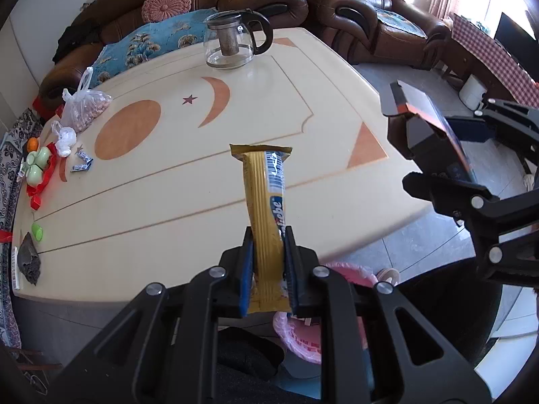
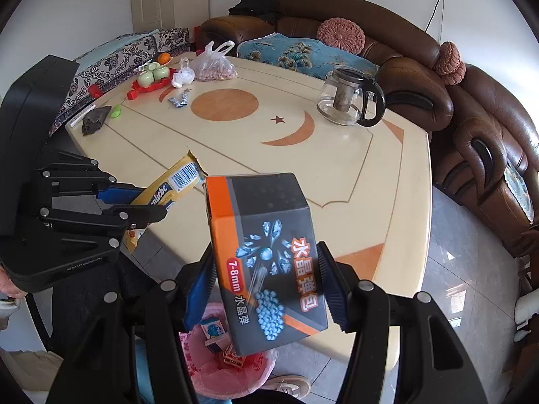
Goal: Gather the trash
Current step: 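Lift the black-orange box and snack bar and carry them over the pink bin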
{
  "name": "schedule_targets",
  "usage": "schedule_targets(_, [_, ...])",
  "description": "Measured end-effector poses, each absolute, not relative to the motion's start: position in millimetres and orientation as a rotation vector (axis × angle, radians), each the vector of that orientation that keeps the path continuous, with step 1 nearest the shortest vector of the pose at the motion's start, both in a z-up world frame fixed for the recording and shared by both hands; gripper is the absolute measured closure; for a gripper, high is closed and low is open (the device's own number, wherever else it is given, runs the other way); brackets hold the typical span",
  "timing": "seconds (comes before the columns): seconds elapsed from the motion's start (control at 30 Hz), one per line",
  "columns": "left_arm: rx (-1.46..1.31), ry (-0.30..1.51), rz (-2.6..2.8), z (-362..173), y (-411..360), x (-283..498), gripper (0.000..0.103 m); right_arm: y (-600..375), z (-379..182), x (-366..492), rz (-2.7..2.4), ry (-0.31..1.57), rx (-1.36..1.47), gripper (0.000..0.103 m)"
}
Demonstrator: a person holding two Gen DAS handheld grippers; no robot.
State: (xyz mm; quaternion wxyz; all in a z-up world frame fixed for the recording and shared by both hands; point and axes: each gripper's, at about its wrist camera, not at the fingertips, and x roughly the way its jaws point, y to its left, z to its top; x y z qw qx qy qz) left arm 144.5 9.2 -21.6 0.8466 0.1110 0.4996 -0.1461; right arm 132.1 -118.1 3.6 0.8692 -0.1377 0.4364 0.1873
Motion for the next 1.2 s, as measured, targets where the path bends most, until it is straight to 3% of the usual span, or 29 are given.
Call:
schedule_targets(0.53, [0.282,1.025,-0.386,-35,-8,64,0.085,-112,-10,41,0.385,0.924,-0.288,0.047])
schedule_targets(1.2, [0.249,1.216,-0.483,-132,-9,34,0.085,-121,-93,0,0.361,1.055,-0.239,0.047])
